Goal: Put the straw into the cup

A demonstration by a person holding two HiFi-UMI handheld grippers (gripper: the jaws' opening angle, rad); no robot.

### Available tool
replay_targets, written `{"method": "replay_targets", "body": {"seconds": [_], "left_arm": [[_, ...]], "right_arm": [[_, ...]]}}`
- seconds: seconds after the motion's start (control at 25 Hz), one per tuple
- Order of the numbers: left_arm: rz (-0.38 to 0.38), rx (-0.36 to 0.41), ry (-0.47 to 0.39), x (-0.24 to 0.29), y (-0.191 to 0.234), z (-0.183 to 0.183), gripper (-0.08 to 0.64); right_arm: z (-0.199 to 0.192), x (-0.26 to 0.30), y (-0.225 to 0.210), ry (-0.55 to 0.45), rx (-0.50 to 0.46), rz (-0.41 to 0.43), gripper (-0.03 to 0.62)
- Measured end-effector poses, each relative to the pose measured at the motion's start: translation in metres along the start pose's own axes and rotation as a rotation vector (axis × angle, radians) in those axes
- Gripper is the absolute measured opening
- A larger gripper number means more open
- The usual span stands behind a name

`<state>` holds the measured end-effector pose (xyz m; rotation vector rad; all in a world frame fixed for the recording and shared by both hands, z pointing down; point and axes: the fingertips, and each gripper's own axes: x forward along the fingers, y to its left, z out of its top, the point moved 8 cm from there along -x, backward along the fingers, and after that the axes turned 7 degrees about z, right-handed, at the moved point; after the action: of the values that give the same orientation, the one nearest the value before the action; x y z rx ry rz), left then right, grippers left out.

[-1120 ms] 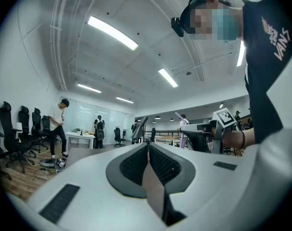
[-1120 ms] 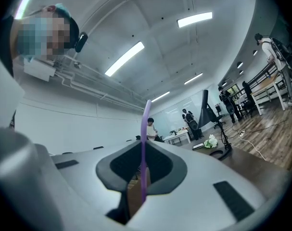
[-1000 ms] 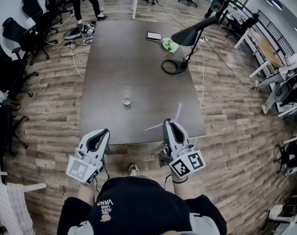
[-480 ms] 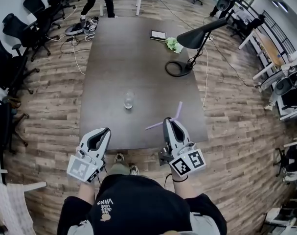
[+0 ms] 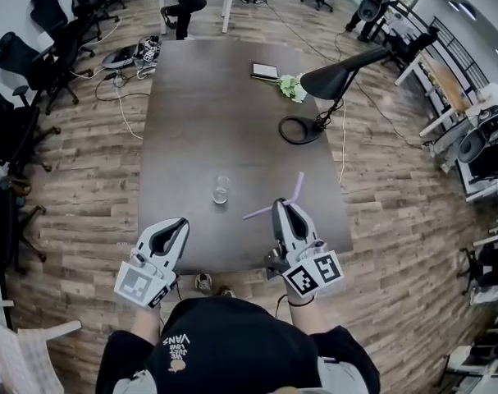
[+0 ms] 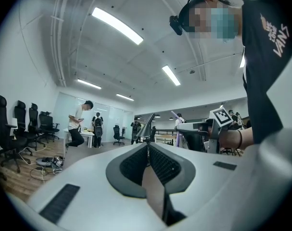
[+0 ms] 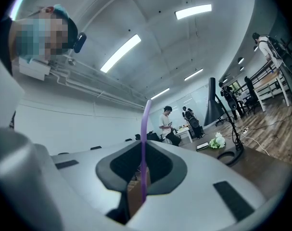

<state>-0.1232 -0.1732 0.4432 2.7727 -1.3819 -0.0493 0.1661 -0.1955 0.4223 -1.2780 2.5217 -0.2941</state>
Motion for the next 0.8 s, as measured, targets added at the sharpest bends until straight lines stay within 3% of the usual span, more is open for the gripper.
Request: {"method": "replay_targets", "body": {"seconds": [0.44,0.8], "left_arm": [[-0.052,0.002,-0.007,0.023,0.056,0.002,0.021],[-0.043,-0.014,0.003,0.04,0.078,-0.005,0.021]], "right_arm": [[-0.007,0.053,-0.002,-0.024,-0.025,-0.037,0.037],[-0.019,0.08,-0.019,-0.013,-0.039,-0.054,0.037]]}}
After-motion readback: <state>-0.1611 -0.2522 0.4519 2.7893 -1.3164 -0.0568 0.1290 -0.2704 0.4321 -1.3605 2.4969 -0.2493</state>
